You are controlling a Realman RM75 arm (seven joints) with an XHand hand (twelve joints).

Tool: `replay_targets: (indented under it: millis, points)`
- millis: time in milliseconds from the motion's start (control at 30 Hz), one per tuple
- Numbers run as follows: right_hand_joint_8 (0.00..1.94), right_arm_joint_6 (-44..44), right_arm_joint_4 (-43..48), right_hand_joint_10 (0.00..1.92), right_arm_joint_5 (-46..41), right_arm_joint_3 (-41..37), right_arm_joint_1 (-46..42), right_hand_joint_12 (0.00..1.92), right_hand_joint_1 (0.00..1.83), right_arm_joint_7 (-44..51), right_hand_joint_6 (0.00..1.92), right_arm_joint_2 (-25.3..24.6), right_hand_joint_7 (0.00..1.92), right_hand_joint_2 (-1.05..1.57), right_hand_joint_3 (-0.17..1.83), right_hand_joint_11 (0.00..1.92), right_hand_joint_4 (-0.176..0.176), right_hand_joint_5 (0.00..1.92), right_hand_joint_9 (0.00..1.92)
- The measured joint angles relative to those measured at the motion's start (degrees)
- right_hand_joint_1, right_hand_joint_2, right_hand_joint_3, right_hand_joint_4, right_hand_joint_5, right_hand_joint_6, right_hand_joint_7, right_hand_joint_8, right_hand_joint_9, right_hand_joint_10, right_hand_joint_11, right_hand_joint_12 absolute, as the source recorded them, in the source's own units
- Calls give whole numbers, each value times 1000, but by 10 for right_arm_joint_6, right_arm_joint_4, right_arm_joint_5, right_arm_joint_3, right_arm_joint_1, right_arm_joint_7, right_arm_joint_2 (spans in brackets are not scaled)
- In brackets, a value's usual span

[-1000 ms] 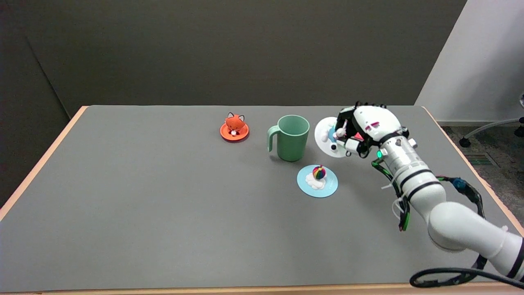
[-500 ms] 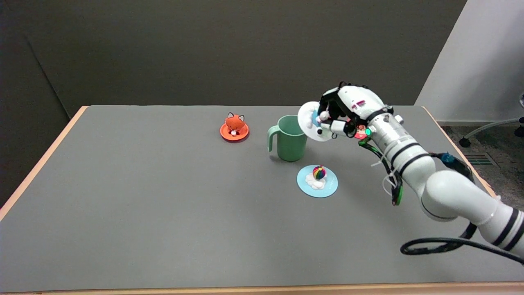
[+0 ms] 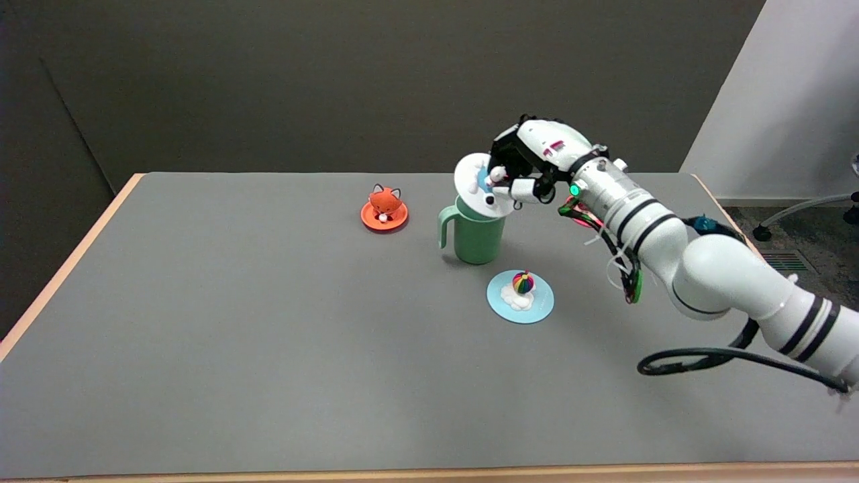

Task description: Place the white cup lid onto the cup.

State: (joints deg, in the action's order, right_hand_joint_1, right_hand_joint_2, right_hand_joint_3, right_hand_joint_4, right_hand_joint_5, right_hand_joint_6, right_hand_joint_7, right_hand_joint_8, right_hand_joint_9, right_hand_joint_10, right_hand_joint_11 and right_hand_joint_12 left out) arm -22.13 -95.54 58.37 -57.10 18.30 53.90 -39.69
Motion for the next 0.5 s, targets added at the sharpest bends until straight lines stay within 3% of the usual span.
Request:
replay_targets:
  millis: [500]
  points:
    - [957, 62, 46, 664, -66, 69, 102, 1170, 1261, 36, 987, 9, 1011, 1060, 99, 836, -176, 964, 1056]
